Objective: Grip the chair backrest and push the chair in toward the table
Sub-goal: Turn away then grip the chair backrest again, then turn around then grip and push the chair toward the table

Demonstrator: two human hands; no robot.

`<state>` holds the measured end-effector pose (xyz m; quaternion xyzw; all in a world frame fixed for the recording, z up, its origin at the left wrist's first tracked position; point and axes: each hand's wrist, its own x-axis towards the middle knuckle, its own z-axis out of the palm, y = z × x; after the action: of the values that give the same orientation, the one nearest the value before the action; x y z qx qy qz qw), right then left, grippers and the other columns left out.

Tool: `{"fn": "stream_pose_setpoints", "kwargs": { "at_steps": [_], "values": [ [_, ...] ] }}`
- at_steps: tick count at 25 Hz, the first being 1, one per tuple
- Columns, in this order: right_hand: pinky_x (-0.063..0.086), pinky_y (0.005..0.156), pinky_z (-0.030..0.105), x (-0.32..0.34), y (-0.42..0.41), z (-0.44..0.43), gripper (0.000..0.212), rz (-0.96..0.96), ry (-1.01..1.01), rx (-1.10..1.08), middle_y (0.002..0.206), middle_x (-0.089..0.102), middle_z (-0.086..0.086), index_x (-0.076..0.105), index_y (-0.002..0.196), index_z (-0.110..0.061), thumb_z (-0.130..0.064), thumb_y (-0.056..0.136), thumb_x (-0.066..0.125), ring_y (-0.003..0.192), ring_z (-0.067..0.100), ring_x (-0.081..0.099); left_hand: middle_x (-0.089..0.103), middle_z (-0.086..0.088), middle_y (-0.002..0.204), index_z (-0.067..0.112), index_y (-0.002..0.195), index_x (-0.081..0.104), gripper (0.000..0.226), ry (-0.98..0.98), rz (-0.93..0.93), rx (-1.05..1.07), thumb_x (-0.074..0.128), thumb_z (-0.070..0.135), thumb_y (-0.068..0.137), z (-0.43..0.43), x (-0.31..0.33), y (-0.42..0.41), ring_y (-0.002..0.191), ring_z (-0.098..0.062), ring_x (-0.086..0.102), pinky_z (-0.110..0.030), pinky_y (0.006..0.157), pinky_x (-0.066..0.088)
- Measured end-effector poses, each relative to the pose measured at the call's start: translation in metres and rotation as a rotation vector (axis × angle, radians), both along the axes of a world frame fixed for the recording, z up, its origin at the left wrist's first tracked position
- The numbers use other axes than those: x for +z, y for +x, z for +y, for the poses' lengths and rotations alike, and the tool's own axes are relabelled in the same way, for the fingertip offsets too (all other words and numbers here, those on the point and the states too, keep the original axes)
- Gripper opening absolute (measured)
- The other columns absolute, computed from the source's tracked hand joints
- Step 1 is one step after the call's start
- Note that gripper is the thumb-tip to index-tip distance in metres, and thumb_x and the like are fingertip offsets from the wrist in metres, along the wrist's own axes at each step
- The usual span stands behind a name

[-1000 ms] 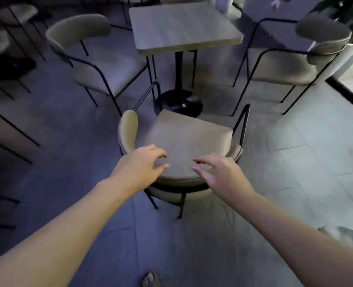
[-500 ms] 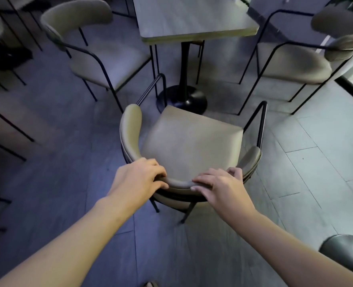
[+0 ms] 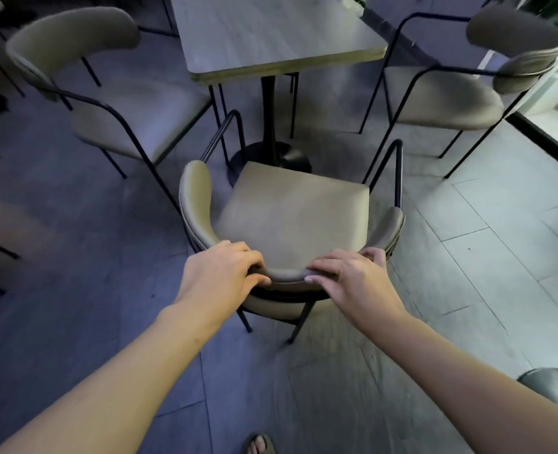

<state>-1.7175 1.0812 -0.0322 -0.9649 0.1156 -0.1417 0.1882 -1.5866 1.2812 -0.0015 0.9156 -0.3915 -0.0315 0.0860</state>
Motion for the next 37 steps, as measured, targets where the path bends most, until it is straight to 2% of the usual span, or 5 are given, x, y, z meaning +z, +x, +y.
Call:
{"fn": "stream_pose_setpoints", "kwargs": {
  "at_steps": [8, 19, 26, 31, 37],
  "values": [
    [0.028, 0.092, 0.044, -0.002, 0.065, -0.031, 0.016, 0.002, -0.008, -0.057, 0.099, 0.070, -0.019, 0.073, 0.097, -0.035, -0.046, 0.089, 0.064, 0.097, 0.003, 0.061, 0.063, 0.015, 0.095, 0.035, 0.093, 0.065, 0.021, 0.006, -0.011, 0.010, 0.058, 0.055, 0.090, -0.037, 0.000, 0.063, 0.093, -0.007, 0.052, -0.028, 0.057, 0.035],
    [0.029, 0.096, 0.040, 0.025, 0.074, -0.037, 0.027, 0.054, 0.017, -0.050, 0.105, 0.071, -0.015, 0.073, 0.107, -0.033, -0.045, 0.084, 0.071, 0.104, 0.006, 0.060, 0.060, 0.016, 0.104, 0.038, 0.104, 0.065, 0.028, -0.011, 0.101, 0.000, 0.060, 0.060, 0.086, -0.047, 0.013, 0.079, 0.103, -0.010, 0.055, -0.036, 0.074, 0.052],
    [0.040, 0.097, 0.015, 0.217, 0.090, -0.096, 0.034, -0.170, 0.096, -0.137, 0.111, 0.069, -0.011, 0.071, 0.117, -0.022, -0.039, 0.088, 0.071, 0.105, 0.002, 0.059, 0.056, 0.016, 0.119, 0.037, 0.121, 0.060, 0.041, -0.192, 0.060, -0.101, 0.050, 0.063, 0.091, -0.114, 0.188, 0.108, 0.108, -0.010, 0.056, -0.037, 0.082, 0.053],
    [0.048, 0.095, 0.028, 0.356, 0.070, -0.166, 0.035, -0.343, 0.119, -0.203, 0.112, 0.069, -0.007, 0.069, 0.121, -0.018, -0.036, 0.091, 0.069, 0.105, 0.009, 0.062, 0.060, 0.012, 0.117, 0.034, 0.121, 0.062, 0.035, -0.280, 0.009, -0.251, 0.055, 0.054, 0.093, -0.219, 0.329, 0.094, 0.107, -0.014, 0.057, -0.040, 0.085, 0.052],
    [0.047, 0.098, 0.029, 0.427, 0.023, -0.316, 0.038, -0.412, 0.057, -0.306, 0.118, 0.068, -0.007, 0.067, 0.124, -0.020, -0.039, 0.090, 0.068, 0.109, 0.008, 0.059, 0.060, 0.006, 0.106, 0.029, 0.117, 0.063, 0.035, -0.347, -0.017, -0.316, 0.060, 0.052, 0.090, -0.393, 0.404, 0.064, 0.100, -0.018, 0.059, -0.041, 0.086, 0.052]
  ]
}}
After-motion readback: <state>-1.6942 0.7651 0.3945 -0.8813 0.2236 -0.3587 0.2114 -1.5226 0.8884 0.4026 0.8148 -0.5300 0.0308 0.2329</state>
